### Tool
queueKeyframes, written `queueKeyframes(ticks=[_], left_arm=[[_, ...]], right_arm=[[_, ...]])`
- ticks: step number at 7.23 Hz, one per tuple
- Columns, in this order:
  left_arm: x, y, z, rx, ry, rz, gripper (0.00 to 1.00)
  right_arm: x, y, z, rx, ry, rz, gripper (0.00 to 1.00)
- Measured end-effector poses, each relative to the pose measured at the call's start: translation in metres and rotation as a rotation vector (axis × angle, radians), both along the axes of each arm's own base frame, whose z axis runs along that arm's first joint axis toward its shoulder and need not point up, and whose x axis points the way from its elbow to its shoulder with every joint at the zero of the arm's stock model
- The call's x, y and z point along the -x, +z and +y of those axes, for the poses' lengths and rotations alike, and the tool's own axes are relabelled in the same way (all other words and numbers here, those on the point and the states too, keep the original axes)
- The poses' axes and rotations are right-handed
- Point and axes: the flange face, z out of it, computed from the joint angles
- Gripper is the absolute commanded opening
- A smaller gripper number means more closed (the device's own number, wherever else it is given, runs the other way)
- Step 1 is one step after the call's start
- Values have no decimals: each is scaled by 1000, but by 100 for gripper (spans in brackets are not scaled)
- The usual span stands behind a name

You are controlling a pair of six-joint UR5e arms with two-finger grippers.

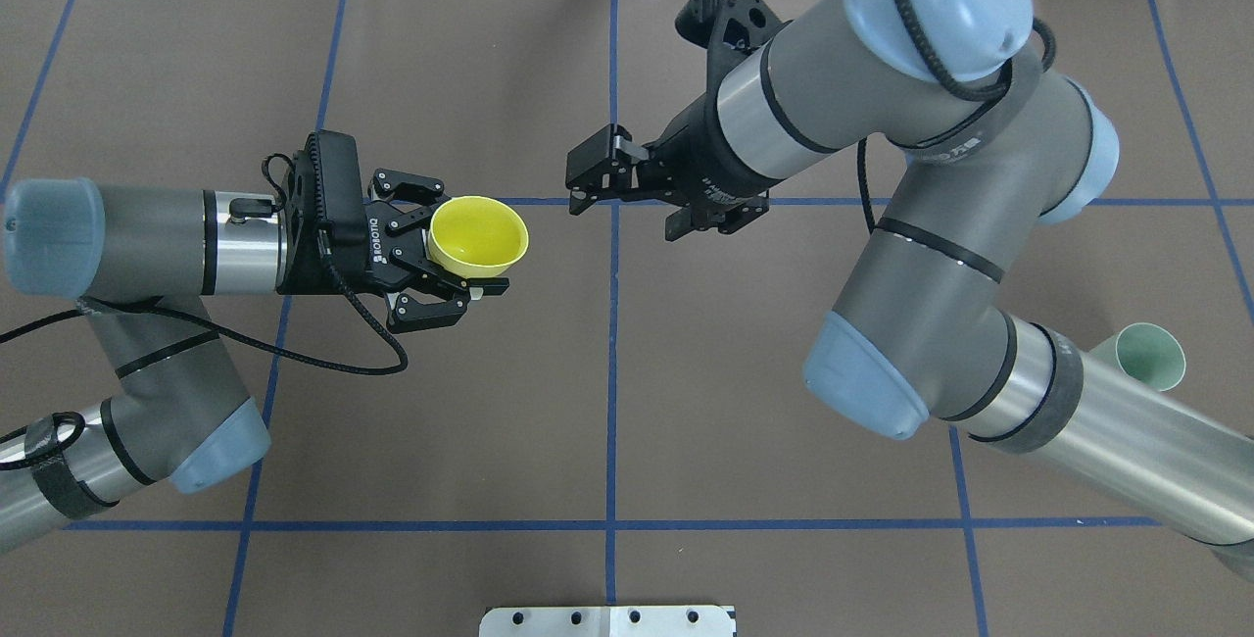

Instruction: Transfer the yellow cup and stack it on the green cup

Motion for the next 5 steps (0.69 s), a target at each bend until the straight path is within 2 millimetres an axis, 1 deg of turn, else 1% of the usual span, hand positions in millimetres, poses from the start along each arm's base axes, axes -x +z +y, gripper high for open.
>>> queueKeyframes(ticks=[1,3,5], left_arm=[[1,-1,2,-9,-5,21,32],[0,-2,7,-20,-12,51,32],[-3,3,9,-33,-9,73,32]], right_arm=[[5,-5,7,-9,-15,-6,99],[9,-14,15,-25,-32,-24,97],[8,-23,17,-32,-33,-38,96]])
